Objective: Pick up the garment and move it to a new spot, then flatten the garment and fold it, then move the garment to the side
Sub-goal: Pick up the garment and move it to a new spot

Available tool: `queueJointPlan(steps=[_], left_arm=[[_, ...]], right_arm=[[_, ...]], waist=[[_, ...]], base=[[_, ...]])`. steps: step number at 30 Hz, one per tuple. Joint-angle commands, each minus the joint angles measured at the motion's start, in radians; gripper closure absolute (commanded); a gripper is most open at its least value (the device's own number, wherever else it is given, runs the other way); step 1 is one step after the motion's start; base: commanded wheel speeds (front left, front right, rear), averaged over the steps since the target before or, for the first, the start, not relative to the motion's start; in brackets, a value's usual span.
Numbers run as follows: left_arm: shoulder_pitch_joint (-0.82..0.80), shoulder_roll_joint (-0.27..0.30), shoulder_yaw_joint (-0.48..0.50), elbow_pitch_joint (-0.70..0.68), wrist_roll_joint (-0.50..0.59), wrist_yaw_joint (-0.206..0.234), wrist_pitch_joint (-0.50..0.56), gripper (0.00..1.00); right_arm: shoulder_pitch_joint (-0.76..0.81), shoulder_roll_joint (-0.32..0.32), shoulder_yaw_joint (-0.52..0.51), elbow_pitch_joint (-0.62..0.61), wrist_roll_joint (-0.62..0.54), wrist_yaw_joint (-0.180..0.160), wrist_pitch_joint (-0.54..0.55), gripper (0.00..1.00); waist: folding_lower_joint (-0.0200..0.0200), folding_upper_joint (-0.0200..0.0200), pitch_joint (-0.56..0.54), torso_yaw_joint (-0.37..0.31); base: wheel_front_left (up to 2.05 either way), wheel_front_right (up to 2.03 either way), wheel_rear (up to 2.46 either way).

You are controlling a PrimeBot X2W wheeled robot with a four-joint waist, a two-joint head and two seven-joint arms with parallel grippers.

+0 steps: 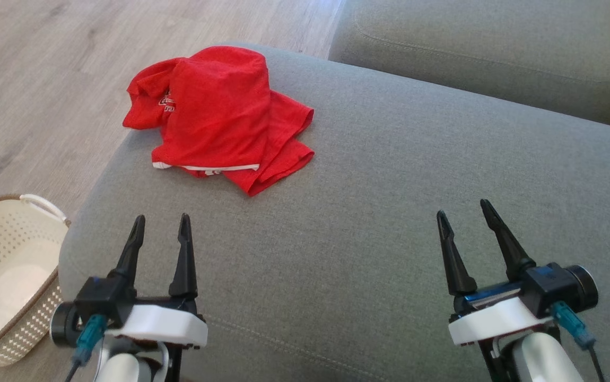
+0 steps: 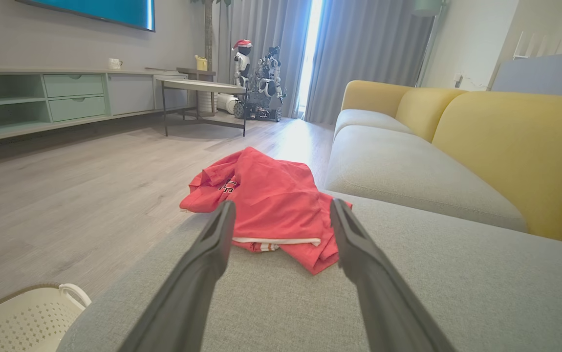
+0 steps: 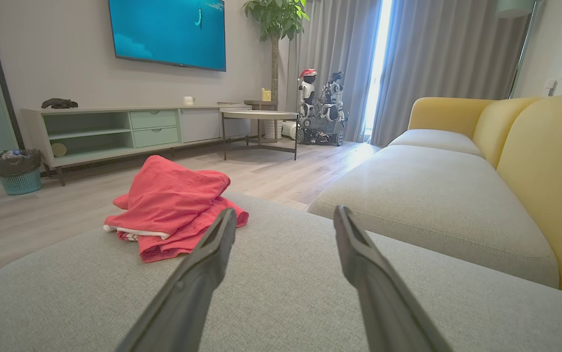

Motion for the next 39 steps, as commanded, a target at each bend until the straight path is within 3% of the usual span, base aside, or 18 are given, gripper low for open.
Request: queueJointPlan(steps=[1,9,13,22,30,39], left_arm=[[-0.028,0.000,0.037,-0.033,-0.001,0.004,-0.012,0.00],[-0.053,0.000,0.077,-0.040,-0.017,-0.001,-0.012,0.00],[-0.106,0.000,0.121,0.004,-0.030,-0.024,-0.012,0.00],[-0.387,0.051,0.197,0.271,-0.067,-0.104,-0.005,0.00],[-0.707,0.122,0.231,0.533,-0.144,-0.153,0.126,0.00],[-0.940,0.213,0.246,0.789,-0.137,-0.115,0.169,0.00]], right_arm=[[-0.027,-0.006,0.022,-0.034,0.008,0.008,-0.011,0.00],[-0.039,-0.006,0.017,-0.055,-0.005,0.008,-0.006,0.00],[-0.065,-0.006,0.010,-0.087,-0.040,0.008,0.011,0.00],[-0.115,-0.006,0.003,-0.205,-0.140,0.008,0.079,0.00],[-0.148,-0.006,0.001,-0.264,-0.166,0.008,0.101,0.00],[-0.180,-0.006,0.012,-0.261,-0.174,0.008,0.084,0.00]], waist=[[0.0000,0.0000,0.002,-0.002],[0.0000,0.0000,0.056,-0.012],[0.0000,0.0000,0.121,-0.025],[0.0000,0.0000,0.299,-0.068],[0.0000,0.0000,0.404,-0.116],[0.0000,0.0000,0.470,-0.180]], base=[[0.00,0.00,0.00],[0.00,0.00,0.00],[0.00,0.00,0.00],[0.00,0.00,0.00],[0.00,0.00,0.00],[0.00,0.00,0.00]])
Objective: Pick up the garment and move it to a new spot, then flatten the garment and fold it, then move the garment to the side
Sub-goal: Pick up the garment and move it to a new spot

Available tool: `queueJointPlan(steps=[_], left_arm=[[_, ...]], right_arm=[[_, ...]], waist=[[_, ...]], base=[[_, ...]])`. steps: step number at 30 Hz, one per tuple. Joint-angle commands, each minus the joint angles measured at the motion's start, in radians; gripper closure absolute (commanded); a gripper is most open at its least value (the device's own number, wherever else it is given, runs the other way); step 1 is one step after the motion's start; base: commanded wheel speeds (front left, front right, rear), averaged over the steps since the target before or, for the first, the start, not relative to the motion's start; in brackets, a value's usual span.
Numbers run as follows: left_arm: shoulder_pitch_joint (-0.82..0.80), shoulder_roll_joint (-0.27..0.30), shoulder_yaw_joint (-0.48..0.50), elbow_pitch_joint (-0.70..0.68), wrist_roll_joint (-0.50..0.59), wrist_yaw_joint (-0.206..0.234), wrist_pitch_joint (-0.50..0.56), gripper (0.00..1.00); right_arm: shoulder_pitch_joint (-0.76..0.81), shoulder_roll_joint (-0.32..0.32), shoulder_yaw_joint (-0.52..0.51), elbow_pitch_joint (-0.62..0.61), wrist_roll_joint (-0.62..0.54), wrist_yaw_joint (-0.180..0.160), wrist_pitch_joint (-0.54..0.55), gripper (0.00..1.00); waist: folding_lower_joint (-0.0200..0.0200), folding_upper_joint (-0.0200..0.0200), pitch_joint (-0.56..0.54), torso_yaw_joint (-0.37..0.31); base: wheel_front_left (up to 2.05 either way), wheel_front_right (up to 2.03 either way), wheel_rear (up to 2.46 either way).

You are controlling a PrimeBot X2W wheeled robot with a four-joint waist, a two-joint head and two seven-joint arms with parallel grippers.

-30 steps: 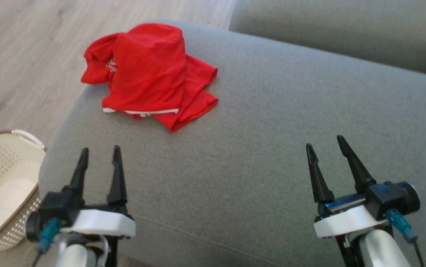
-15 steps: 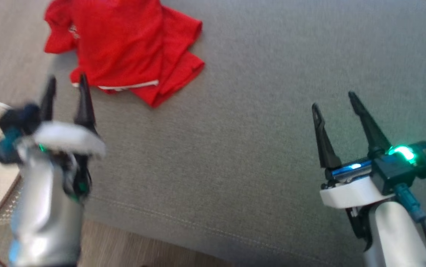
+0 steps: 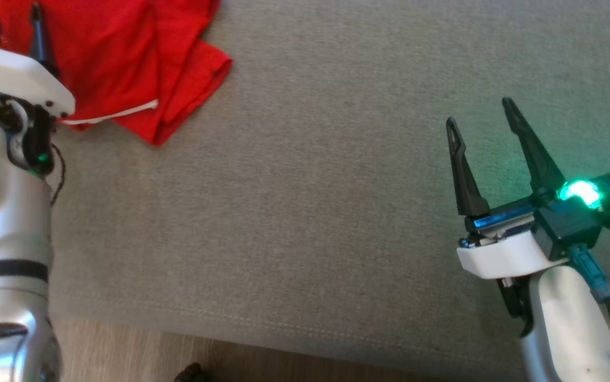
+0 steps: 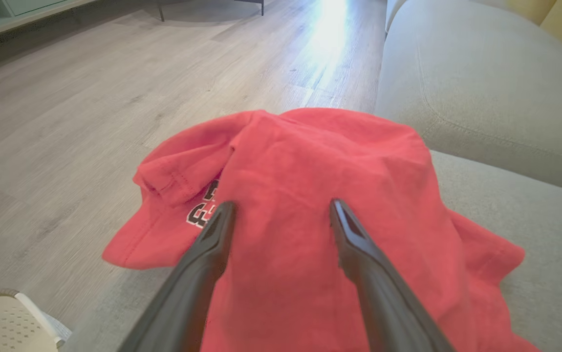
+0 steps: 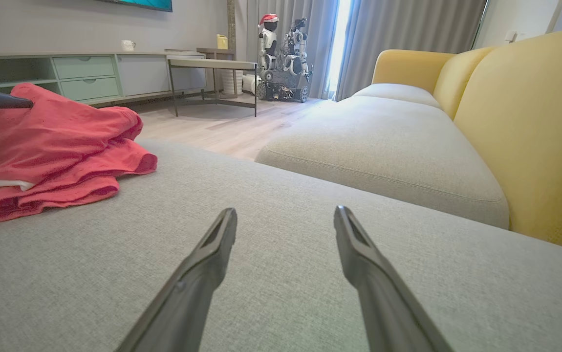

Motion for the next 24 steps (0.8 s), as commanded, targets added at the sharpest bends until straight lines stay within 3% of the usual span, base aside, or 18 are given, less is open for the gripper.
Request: queueJointPlan(steps=[1,4,5,6,7,16,24], left_arm=[[-0.036,0.071,0.016,-0.005,0.020,0.009,-0.005,0.00],[-0.071,0.086,-0.001,0.055,0.036,0.011,-0.019,0.00],[-0.081,0.088,-0.004,0.072,0.039,0.010,-0.025,0.37],[-0.089,0.091,-0.006,0.089,0.039,0.010,-0.034,0.84],[-0.096,0.094,-0.007,0.101,0.041,0.010,-0.050,1.00],[-0.106,0.109,0.007,0.120,0.034,0.018,-0.174,1.00],[0.015,0.122,0.067,-0.208,0.058,0.021,-0.182,1.00]], right_arm=[[-0.016,-0.002,0.026,-0.035,0.004,0.008,-0.012,0.00],[-0.018,-0.002,0.022,-0.031,0.005,0.008,-0.019,0.00],[-0.018,-0.002,0.022,-0.031,0.005,0.008,-0.020,0.00],[-0.018,-0.002,0.021,-0.030,0.005,0.008,-0.022,0.00],[-0.019,-0.002,0.021,-0.028,0.005,0.008,-0.023,0.00],[-0.021,-0.002,0.015,0.003,0.021,0.008,-0.041,0.00],[-0.012,-0.002,0.028,0.062,0.079,0.008,-0.072,0.00]], waist=[[-0.0001,0.0000,0.018,-0.022],[-0.0001,0.0000,0.025,-0.034],[-0.0001,0.0000,0.027,-0.036],[-0.0001,0.0000,0.027,-0.039],[-0.0001,0.0000,0.027,-0.041],[-0.0001,0.0000,-0.031,-0.041],[-0.0001,0.0000,-0.162,-0.070]], base=[[0.00,0.00,0.00],[0.00,0.00,0.00],[0.00,0.00,0.00],[0.00,0.00,0.00],[0.00,0.00,0.00],[0.00,0.00,0.00],[0.00,0.00,0.00]])
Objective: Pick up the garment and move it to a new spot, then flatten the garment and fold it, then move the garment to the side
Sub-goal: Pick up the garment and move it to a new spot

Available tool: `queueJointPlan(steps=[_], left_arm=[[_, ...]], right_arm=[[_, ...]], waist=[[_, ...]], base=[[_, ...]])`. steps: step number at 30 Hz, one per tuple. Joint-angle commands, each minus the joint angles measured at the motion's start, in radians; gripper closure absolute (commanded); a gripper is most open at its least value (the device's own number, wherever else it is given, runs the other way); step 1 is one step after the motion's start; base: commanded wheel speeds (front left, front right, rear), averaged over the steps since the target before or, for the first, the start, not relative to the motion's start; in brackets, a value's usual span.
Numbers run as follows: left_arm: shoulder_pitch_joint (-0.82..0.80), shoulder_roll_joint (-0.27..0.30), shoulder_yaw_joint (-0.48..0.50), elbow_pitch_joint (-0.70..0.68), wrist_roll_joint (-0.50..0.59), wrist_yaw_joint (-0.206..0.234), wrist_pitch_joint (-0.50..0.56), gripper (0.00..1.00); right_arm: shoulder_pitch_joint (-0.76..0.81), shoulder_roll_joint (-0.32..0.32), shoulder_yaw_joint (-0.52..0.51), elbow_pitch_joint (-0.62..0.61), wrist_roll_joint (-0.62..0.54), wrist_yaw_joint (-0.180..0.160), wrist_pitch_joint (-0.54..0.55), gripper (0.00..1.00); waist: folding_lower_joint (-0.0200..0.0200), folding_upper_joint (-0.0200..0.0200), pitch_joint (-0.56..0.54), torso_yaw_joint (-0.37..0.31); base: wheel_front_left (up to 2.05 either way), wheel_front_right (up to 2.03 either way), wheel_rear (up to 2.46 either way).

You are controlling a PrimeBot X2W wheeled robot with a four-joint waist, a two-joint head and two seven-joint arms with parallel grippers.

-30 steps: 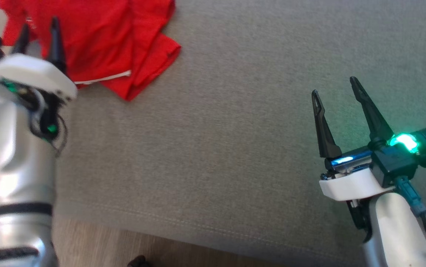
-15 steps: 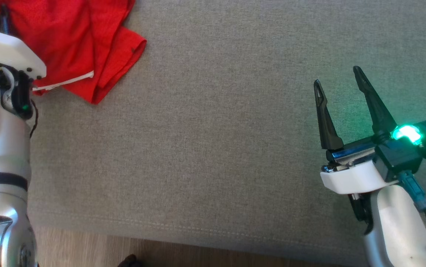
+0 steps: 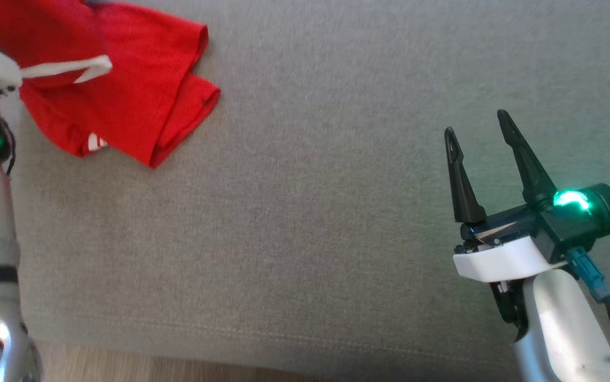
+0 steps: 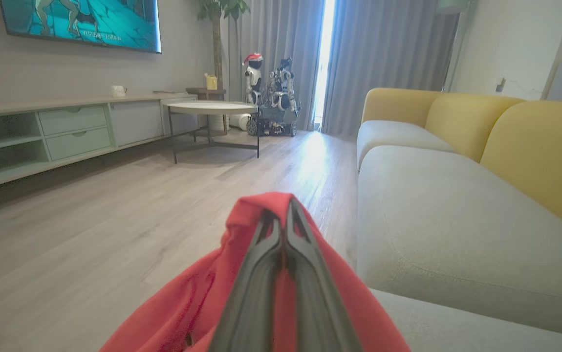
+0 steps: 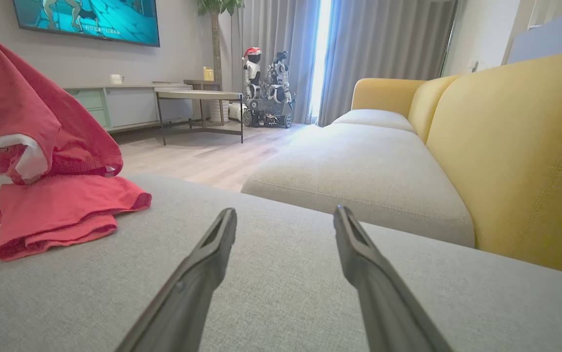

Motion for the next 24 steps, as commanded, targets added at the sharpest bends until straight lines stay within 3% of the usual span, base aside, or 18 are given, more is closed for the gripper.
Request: queueJointPlan(steps=[1,11,19,24], left_arm=[[0.014,0.064,0.032,-0.079,0.011,-0.005,-0.012,1.00],[0.099,0.008,-0.049,-0.342,0.007,-0.071,0.039,1.00],[0.126,-0.046,-0.128,-0.522,-0.027,-0.087,0.150,1.00],[0.138,-0.080,-0.196,-0.609,-0.048,-0.095,0.218,1.00]], right_arm=[[-0.003,-0.002,0.026,-0.022,0.015,0.008,-0.015,0.00],[0.017,-0.002,0.015,0.016,0.077,0.008,-0.039,0.00],[0.003,-0.002,0.016,0.015,0.108,0.008,-0.043,0.00],[-0.014,-0.002,0.020,-0.005,0.134,0.008,-0.044,0.00]], waist=[[0.0000,0.0000,-0.057,-0.023],[0.0000,0.0000,-0.158,-0.105],[0.0000,0.0000,-0.158,-0.205],[0.0000,0.0000,-0.144,-0.303]], base=[[0.00,0.00,0.00],[0.00,0.00,0.00],[0.00,0.00,0.00],[0.00,0.00,0.00]])
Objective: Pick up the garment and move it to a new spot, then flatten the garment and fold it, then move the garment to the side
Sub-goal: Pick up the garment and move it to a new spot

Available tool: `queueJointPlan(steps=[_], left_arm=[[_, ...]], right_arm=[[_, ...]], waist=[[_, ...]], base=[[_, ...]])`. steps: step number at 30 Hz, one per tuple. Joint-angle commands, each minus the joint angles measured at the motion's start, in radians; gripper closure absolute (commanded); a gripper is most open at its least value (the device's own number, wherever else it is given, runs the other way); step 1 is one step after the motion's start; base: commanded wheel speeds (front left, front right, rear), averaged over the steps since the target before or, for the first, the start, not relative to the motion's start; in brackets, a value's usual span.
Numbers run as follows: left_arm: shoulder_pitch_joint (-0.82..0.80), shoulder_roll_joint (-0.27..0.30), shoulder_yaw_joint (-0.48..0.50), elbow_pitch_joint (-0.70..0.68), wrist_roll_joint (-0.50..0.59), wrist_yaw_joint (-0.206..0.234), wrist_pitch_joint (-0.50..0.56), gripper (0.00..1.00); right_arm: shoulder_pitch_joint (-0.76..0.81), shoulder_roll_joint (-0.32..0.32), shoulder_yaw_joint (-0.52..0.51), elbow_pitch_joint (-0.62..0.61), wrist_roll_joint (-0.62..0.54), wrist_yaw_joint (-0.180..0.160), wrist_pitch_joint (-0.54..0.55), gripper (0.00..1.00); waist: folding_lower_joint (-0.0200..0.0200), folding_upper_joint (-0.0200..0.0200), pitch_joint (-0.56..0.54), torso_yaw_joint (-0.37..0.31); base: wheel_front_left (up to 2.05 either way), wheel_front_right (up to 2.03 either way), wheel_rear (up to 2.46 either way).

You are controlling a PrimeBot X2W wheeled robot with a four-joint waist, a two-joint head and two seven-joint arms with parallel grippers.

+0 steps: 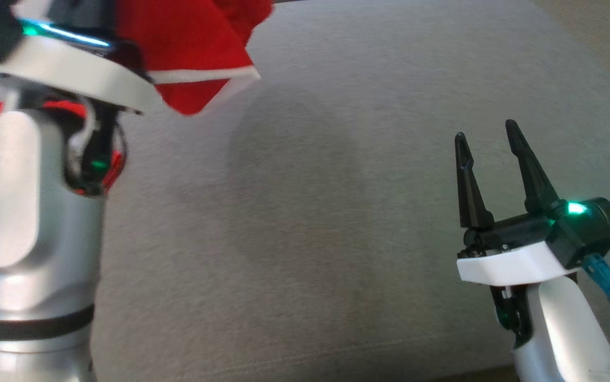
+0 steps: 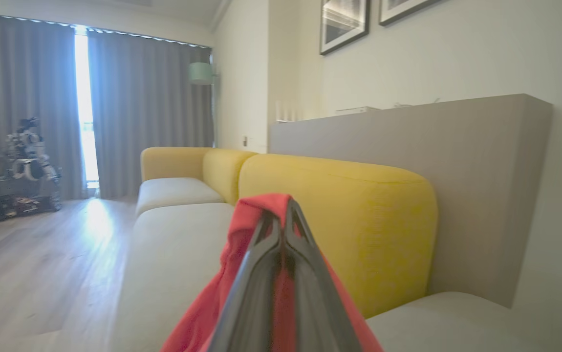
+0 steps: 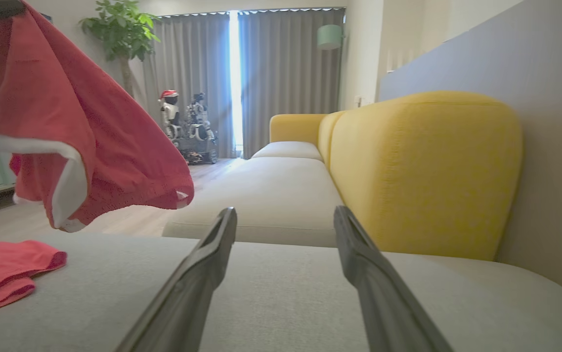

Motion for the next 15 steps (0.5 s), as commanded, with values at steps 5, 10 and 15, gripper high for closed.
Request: queueJointPlan(steps=[5,10,15], left_arm=[[-0.030,0.008,-0.081,-0.068,0.017,-0.013,0.052,1.00],[-0.058,-0.026,-0.166,-0.043,0.008,-0.018,0.068,1.00],[-0.091,-0.069,-0.181,-0.014,-0.055,-0.012,0.063,1.00]], right_arm=[[-0.048,-0.003,0.033,-0.051,0.035,0.008,-0.010,0.00],[-0.051,-0.003,0.032,-0.064,0.073,0.008,-0.010,0.00],[-0.039,-0.003,0.035,-0.074,0.097,0.008,-0.010,0.00]], waist=[[0.0000,0.0000,0.028,-0.170],[0.0000,0.0000,0.043,-0.277],[0.0000,0.0000,0.056,-0.353]], base=[[0.00,0.00,0.00],[0.00,0.00,0.00],[0.00,0.00,0.00]])
